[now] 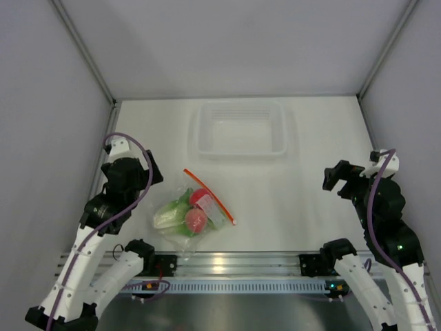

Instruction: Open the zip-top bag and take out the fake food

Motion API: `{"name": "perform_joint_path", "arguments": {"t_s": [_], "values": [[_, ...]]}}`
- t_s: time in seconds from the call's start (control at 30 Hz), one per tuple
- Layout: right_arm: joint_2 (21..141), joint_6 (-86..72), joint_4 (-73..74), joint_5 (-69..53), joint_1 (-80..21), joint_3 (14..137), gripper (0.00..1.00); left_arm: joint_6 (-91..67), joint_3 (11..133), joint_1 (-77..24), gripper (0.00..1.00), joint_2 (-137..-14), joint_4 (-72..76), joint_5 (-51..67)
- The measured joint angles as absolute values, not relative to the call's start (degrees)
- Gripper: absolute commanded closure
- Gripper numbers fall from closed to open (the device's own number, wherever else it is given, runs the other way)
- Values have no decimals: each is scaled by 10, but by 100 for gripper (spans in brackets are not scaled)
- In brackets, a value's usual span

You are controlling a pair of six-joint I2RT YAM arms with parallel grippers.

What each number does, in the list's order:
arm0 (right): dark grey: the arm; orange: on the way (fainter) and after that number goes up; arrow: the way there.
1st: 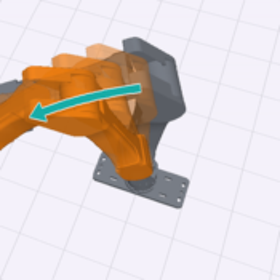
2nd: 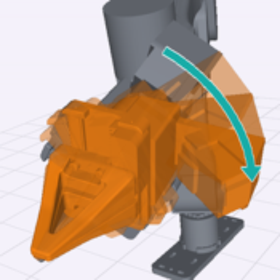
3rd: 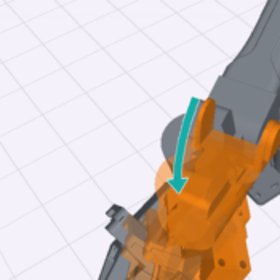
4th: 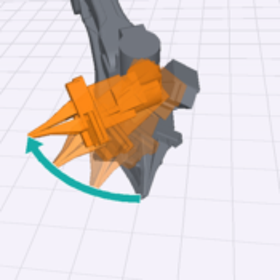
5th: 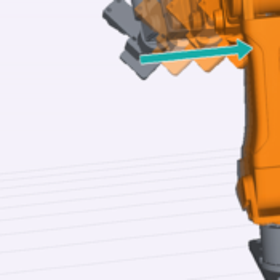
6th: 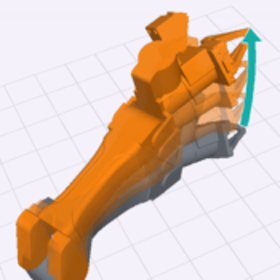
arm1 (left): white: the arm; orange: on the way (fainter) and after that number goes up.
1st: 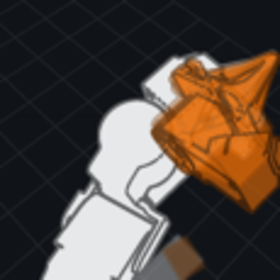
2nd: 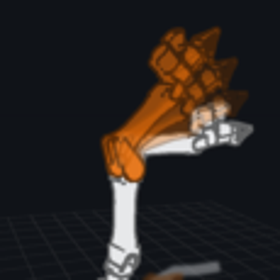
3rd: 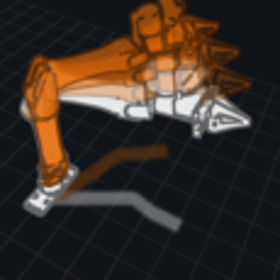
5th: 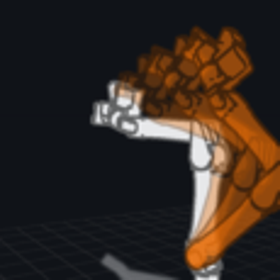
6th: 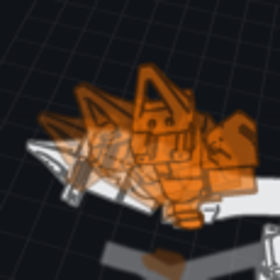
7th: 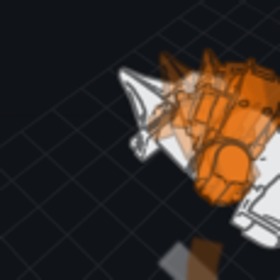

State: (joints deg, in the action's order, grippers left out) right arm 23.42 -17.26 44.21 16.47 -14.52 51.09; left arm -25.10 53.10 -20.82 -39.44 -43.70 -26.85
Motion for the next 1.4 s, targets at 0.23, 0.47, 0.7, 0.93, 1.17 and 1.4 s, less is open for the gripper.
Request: {"name": "perform_joint_path", "arguments": {"t_s": [0.23,0.47,0.7,0.93,1.17,1.4], "values": [[234,-178,442,162,-145,510,1,-262,528,-204,1,-387,-437,-280],[234,-200,424,121,-145,496,0,-277,529,-203,1,-381,-438,-264],[233,-218,411,86,-145,491,0,-331,576,-203,1,-477,-434,-183],[239,-237,377,20,-145,472,1,-345,628,-245,1,-627,-432,-173],[244,-252,354,-48,-145,440,0,-329,639,-357,1,-726,-430,-187],[244,-254,345,-110,-145,423,1,-324,616,-361,2,-764,-429,-207]]}}
